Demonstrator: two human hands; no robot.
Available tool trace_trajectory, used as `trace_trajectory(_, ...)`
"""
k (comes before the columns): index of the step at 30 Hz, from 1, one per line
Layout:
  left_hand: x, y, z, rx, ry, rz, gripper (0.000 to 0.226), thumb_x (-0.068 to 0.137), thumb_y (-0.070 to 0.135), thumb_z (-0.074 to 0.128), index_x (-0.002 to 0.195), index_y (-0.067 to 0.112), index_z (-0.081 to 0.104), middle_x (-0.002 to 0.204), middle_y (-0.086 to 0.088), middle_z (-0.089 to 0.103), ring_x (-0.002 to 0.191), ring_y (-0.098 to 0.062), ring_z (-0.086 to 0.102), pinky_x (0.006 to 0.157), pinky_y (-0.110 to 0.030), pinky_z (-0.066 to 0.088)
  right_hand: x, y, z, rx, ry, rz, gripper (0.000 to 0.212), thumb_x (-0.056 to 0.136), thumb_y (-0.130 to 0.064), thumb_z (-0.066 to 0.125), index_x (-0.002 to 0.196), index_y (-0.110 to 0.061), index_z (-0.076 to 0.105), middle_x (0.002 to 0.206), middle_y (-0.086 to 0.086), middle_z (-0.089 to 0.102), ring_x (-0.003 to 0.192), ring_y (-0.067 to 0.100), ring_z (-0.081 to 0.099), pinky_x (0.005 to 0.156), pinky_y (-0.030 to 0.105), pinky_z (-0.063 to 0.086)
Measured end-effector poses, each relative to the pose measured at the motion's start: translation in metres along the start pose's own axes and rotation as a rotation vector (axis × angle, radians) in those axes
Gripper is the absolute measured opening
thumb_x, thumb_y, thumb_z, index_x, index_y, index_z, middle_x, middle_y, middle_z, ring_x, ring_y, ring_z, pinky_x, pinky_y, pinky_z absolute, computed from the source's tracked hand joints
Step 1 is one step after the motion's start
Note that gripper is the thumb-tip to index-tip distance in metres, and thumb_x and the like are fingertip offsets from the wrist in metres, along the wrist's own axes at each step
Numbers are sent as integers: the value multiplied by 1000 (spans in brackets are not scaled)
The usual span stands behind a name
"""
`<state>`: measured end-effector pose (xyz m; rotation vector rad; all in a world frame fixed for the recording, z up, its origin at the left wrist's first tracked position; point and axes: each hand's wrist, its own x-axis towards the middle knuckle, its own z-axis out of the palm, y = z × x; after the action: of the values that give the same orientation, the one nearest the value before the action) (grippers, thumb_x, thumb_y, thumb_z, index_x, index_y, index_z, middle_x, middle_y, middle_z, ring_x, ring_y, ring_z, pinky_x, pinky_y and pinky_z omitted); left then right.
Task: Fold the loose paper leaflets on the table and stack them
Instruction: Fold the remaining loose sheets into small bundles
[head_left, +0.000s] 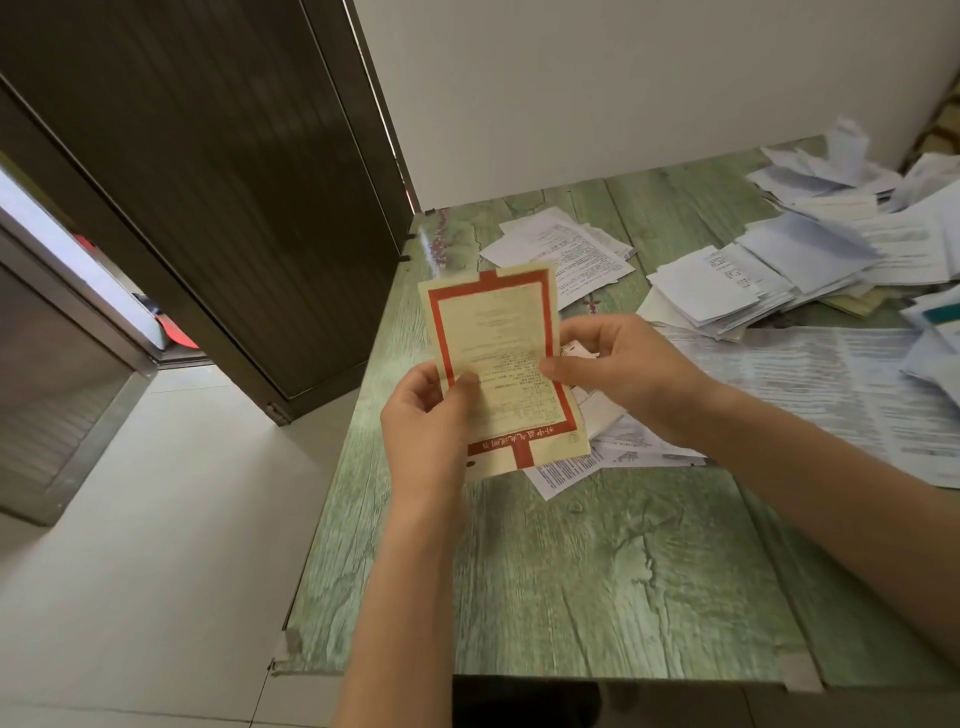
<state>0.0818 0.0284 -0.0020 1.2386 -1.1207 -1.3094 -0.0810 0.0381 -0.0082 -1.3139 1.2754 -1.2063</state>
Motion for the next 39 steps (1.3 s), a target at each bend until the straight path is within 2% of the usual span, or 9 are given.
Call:
trace_trajectory(5,1,7,2,-241,-57,-286,20,96,21,45,95,13,63,81,-8,70,70,-20,64,58,-31,49,0,1,2,121,125,52,31,86,12,54,69,-9,68,69,-1,68,59,3,64,49,17,49)
trace_trajectory(8,1,7,1,-216,-141,-334,33,96,37,46,101,10,64,89,-8,71,73,-22,67,57,-32,56,0,2,4,26,130,-76,35,85,15,53,67,-12,69,85,2,66,75,3,65,63,16,53)
trace_trajectory(14,2,-2,-1,52,-63,-156,11,92,12,57,87,13,67,84,-3,71,73,-15,65,76,-38,55,1,-3,0,-68,177,-30,35,90,3,44,87,-17,72,93,-11,69,85,1,59,74,9,43)
trace_trajectory(17,0,-1,-3,120,-137,-75,9,90,14,61,86,16,69,78,3,73,67,-9,66,68,-30,54,2,-7,-6,-133,142,10,23,95,-16,50,90,-12,73,97,-7,71,93,1,61,79,13,41)
trace_trajectory(20,-2,-2,0,167,-184,16,8,89,15,62,86,17,69,74,6,71,66,-5,63,62,-24,52,0,-9,-6,-177,14,109,46,89,-40,56,84,3,71,74,6,68,64,13,60,58,17,43)
trace_trajectory(22,-2,-4,1,152,-166,37,8,90,14,61,85,17,68,72,7,70,63,-4,62,57,-19,50,0,-11,-6,-135,34,157,45,93,-37,52,80,2,71,64,3,65,53,10,56,48,14,41)
trace_trajectory(27,4,-6,1,76,-6,16,16,93,14,57,80,19,66,66,10,67,59,-2,60,55,-19,47,2,-10,-9,18,49,244,23,90,-9,49,81,-8,70,69,6,64,60,18,60,48,22,44)
trace_trajectory(32,4,-9,7,48,209,41,22,93,14,57,71,19,60,70,5,62,63,-7,57,58,-22,47,-1,-10,-4,77,-42,153,17,90,-7,56,88,-11,72,78,-3,72,70,6,64,65,18,48)
trace_trajectory(39,-12,-9,28,66,66,51,26,96,18,51,76,9,64,75,-11,66,67,-24,61,60,-35,52,-8,1,15,-324,212,-131,22,74,-32,78,76,-12,71,74,-9,68,70,-3,59,69,8,40)
